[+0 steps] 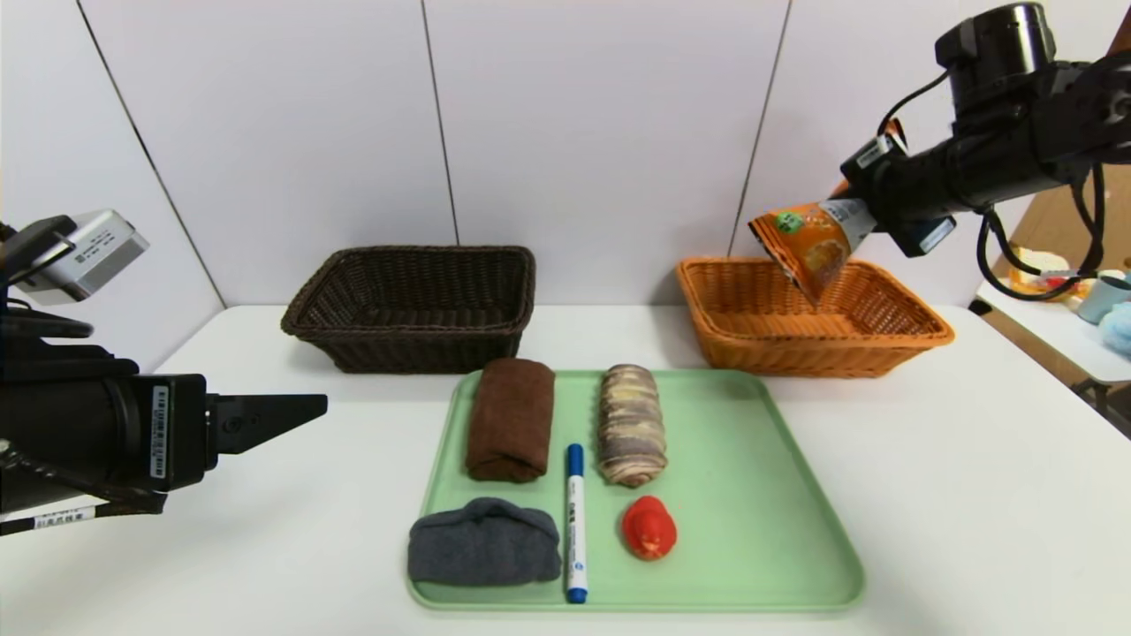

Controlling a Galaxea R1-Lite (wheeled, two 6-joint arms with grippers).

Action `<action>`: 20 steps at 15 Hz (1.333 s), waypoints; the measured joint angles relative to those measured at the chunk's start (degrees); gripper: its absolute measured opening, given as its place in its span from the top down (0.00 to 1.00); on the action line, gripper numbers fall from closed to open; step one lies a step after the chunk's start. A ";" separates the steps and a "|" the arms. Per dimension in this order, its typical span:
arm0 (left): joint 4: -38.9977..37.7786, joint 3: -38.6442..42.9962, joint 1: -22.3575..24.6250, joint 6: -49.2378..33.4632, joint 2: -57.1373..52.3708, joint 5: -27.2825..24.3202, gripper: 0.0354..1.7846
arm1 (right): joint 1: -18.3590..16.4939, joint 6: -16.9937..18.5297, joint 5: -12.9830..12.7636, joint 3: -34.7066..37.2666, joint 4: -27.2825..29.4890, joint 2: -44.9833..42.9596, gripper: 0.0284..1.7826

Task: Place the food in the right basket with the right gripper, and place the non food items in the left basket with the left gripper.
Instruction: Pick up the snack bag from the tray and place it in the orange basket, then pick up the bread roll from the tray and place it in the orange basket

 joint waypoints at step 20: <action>-0.01 3.28 0.05 -0.69 -0.65 0.11 0.06 | 4.83 8.52 6.60 -0.39 2.01 2.02 0.16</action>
